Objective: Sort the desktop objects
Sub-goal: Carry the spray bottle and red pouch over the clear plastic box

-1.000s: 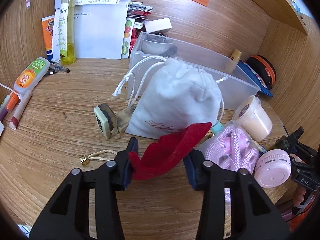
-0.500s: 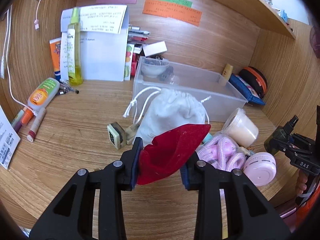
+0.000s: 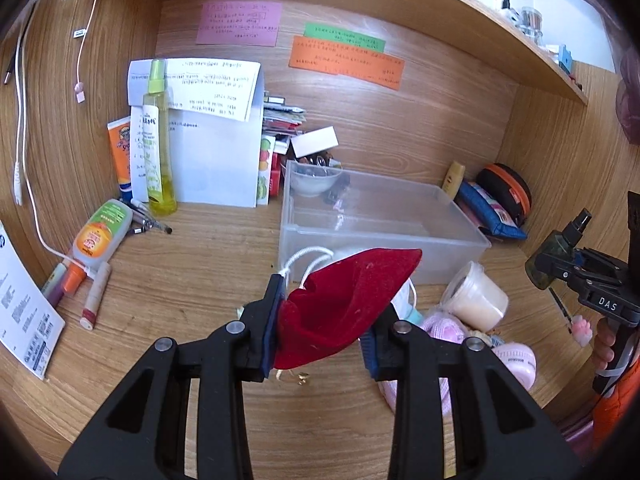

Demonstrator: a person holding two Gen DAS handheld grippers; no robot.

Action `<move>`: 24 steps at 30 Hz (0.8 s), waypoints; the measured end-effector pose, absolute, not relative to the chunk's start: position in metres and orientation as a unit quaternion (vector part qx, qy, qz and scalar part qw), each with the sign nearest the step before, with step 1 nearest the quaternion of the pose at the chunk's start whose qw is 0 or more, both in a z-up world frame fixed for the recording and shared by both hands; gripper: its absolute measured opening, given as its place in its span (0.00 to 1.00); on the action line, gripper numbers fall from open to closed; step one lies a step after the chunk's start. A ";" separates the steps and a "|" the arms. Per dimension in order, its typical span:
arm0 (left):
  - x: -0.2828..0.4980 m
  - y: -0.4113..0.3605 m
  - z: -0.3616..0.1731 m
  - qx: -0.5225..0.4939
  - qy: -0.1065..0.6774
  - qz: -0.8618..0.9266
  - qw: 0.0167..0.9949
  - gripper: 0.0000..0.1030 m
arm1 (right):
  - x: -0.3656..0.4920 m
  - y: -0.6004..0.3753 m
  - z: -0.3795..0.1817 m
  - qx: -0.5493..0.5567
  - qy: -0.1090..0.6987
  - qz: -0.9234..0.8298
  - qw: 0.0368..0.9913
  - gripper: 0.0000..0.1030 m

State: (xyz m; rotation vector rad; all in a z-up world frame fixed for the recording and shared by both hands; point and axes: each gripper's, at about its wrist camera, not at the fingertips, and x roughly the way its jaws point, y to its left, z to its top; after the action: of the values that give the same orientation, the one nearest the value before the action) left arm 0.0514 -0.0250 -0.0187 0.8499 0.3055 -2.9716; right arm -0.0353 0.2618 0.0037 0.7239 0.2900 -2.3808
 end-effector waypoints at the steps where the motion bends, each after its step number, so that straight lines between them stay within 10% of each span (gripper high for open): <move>1: 0.050 -0.028 -0.015 0.271 0.099 -0.957 0.017 0.32 | -0.038 0.260 0.007 0.272 0.110 -0.903 0.313 0.37; 24: -0.030 -0.045 0.042 0.234 0.071 -0.969 0.028 0.32 | -0.123 0.173 0.042 0.265 0.100 -0.894 0.346 0.37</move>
State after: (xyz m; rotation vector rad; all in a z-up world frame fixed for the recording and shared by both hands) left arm -0.0296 -0.0453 0.0415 0.7217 0.2191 -2.9925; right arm -0.1228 0.1729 0.0424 0.6874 0.2604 -2.3212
